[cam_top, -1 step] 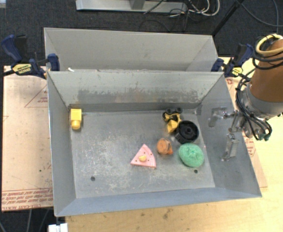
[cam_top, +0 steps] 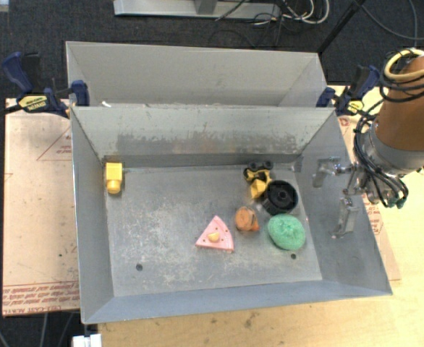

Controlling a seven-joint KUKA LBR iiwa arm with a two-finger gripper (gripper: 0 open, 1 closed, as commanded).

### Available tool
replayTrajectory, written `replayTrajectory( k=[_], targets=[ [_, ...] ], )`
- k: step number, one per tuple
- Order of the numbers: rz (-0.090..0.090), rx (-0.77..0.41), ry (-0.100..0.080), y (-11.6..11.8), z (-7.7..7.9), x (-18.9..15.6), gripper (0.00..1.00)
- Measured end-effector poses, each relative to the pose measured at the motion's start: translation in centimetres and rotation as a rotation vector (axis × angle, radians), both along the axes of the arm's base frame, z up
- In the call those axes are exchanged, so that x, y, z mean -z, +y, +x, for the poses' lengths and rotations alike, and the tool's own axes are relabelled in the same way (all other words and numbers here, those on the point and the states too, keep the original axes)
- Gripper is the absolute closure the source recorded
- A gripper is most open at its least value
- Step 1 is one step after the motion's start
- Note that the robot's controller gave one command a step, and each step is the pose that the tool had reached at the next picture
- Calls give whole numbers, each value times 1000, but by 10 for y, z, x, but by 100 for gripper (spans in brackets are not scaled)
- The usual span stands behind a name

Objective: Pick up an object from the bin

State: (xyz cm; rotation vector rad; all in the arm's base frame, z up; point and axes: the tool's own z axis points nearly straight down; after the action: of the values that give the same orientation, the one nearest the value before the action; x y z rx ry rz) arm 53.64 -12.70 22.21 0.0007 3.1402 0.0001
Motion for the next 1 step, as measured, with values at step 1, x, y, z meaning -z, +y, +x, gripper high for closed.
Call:
replayTrajectory(
  k=[1],
  targets=[
    [-2, 2, -7, 13, 3, 47, 0]
  ],
)
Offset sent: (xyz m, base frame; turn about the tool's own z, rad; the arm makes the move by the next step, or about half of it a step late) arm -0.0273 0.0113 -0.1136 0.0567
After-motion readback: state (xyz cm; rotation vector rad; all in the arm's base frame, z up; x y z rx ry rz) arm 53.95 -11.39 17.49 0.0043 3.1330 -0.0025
